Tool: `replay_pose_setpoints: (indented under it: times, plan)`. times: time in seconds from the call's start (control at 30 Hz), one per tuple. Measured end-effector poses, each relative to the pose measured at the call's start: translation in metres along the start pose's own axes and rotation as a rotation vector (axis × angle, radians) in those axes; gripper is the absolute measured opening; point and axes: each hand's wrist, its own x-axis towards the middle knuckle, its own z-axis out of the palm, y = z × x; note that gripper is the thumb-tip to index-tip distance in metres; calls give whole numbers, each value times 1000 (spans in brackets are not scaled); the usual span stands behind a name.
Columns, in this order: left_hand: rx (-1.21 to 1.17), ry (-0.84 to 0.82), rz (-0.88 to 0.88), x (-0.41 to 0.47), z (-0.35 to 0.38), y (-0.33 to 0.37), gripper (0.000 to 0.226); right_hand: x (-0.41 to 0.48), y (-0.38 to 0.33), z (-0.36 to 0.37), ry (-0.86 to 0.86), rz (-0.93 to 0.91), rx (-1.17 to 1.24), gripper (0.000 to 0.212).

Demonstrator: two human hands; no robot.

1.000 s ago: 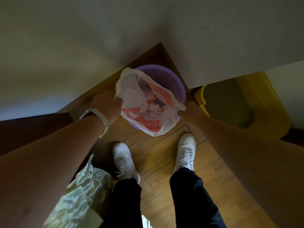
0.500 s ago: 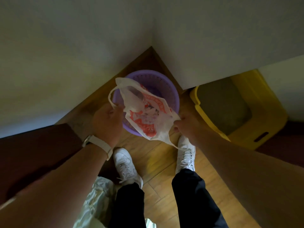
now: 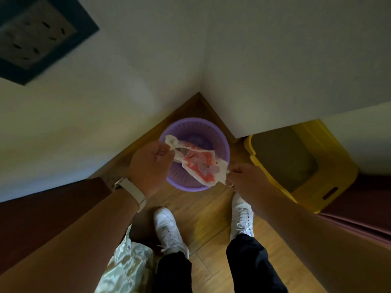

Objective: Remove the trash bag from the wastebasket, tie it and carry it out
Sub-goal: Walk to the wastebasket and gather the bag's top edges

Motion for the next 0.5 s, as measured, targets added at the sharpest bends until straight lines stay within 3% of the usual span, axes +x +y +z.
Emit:
replay_pose_setpoints:
  times: [0.17, 0.3, 0.5]
  plan:
    - [4, 8, 105, -6, -21, 13, 8, -18, -42, -8, -49, -92, 74, 10]
    - [-13, 38, 101, -19, -42, 26, 6, -49, -57, -19, -40, -71, 296, 13]
    - [-22, 25, 147, -58, -72, 69, 10, -109, -76, -36, -12, -47, 290, 11]
